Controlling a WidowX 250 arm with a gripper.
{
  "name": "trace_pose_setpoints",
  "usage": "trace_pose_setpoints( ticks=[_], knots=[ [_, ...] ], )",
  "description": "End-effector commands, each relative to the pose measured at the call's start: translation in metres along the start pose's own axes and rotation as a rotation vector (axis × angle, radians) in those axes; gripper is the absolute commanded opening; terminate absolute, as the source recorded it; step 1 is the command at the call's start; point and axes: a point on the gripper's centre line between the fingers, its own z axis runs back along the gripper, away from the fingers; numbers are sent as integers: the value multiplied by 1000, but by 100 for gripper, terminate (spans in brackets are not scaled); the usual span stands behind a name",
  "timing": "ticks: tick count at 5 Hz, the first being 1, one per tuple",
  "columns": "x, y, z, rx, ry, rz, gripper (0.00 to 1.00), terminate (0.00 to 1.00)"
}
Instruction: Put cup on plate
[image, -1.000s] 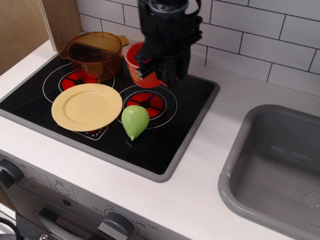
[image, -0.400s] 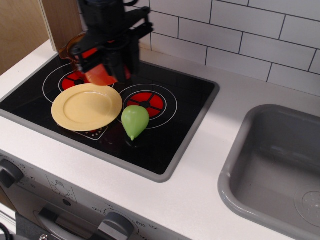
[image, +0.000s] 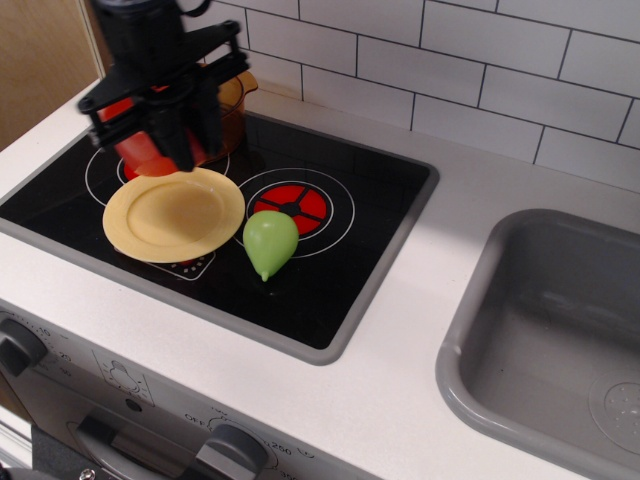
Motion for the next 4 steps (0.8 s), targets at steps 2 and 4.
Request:
trace_pose_setpoints(
  ticks=[2,4],
  knots=[
    [4,-2,-5,-14,-8,-54,0,0],
    [3,-8,-8,-11,-10,-28,100,0]
  ],
)
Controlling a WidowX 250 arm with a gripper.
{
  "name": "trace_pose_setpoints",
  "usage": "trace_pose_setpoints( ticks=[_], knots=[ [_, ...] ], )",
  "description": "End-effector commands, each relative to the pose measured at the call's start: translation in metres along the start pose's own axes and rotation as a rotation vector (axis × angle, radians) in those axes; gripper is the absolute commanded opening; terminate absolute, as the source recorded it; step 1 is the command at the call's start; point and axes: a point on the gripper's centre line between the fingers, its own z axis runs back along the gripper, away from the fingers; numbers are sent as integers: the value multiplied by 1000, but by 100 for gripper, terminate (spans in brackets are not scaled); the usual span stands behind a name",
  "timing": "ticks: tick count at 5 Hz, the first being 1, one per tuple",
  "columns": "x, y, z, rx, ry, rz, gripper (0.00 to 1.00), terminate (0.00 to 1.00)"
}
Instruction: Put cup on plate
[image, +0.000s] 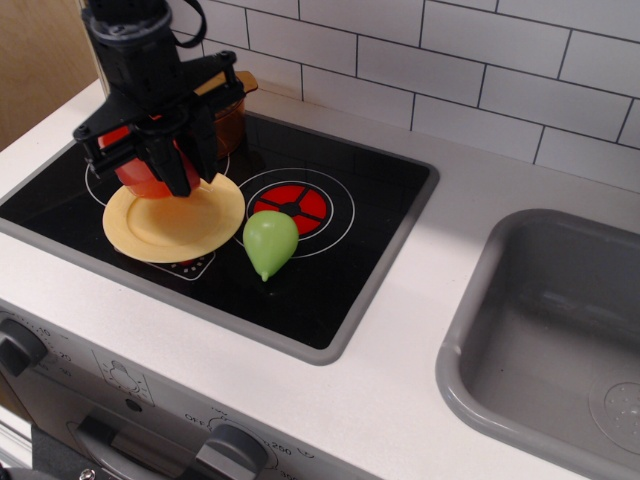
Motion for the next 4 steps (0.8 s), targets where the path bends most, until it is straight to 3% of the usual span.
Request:
trace_pose_setpoints(
  ticks=[1,2,4],
  knots=[
    [13,-11,9,-23,-21,37,100,0],
    [13,-10,10,-30,-32,41,100,0],
    [23,-13,36,-61,-37,92,100,0]
  ],
)
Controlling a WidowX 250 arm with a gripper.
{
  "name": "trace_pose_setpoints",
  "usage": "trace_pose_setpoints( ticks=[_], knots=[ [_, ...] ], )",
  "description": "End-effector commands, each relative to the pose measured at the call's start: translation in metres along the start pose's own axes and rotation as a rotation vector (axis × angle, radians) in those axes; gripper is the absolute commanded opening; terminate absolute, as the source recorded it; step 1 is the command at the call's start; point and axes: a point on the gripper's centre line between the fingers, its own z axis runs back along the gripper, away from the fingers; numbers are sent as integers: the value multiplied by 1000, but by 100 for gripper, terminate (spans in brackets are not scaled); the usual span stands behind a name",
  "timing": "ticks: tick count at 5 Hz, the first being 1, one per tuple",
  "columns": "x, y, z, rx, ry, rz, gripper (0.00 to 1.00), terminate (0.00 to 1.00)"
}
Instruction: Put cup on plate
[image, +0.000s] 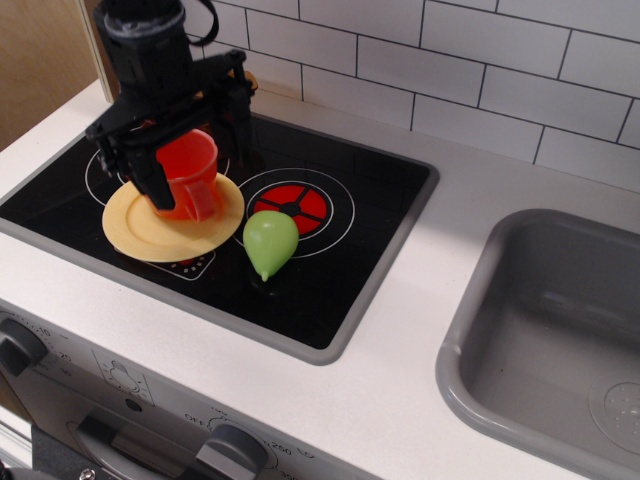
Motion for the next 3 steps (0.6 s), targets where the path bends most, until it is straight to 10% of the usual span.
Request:
trace_pose_setpoints(
  ticks=[1,2,3],
  knots=[
    [21,-16,39,-50,-57,35,100,0],
    [21,-16,39,-50,-57,35,100,0],
    [21,-16,39,-50,-57,35,100,100]
  ],
)
